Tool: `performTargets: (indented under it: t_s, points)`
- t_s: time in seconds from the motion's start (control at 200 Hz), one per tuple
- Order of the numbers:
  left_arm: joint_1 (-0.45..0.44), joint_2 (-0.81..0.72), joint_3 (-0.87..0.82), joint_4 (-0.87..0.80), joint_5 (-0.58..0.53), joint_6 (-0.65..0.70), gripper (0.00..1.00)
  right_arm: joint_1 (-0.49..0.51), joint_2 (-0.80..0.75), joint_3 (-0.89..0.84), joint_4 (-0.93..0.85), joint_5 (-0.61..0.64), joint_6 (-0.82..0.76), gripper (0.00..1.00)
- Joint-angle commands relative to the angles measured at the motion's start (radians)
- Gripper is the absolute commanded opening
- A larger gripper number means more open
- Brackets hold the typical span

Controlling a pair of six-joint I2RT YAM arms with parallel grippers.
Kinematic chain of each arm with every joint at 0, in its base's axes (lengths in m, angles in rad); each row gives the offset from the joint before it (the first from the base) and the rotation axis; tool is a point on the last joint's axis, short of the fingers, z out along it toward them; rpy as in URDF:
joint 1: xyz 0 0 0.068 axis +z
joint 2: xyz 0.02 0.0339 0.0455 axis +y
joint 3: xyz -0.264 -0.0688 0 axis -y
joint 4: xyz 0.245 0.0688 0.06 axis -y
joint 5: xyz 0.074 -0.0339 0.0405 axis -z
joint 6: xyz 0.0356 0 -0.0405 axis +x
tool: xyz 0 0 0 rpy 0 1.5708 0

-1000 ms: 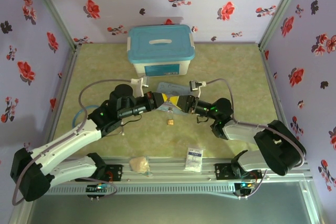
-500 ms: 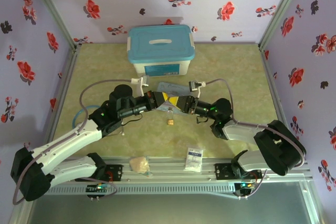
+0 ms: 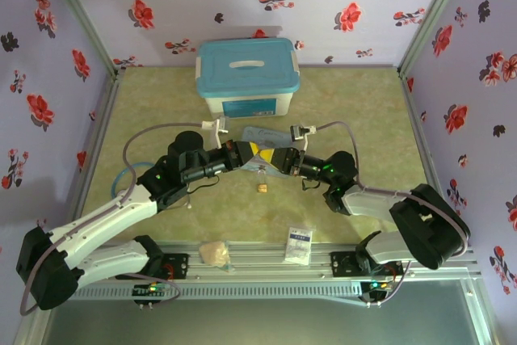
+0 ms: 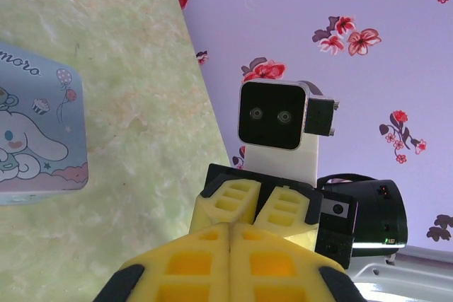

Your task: Unlock a padlock with a key

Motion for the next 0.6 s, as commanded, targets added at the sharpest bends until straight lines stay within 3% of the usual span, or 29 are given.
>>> performTargets:
  t_s: [0.0, 0.2, 0.48, 0.595]
  points:
    - [0.007, -0.008, -0.014, 0.025, 0.015, -0.007, 0.0, 0.009, 0.008, 0.011, 0.043, -0.001, -0.01, 0.12]
    - [0.007, -0.007, -0.018, 0.04, 0.023, -0.016, 0.0, 0.009, 0.029, 0.02, 0.043, 0.01, -0.016, 0.18]
    - [0.007, -0.01, -0.013, 0.03, 0.027, -0.005, 0.0, 0.009, 0.031, 0.05, 0.043, -0.009, -0.01, 0.05]
    - [0.007, -0.009, -0.017, 0.032, 0.027, -0.01, 0.0, 0.009, 0.039, 0.042, 0.043, 0.002, -0.013, 0.1]
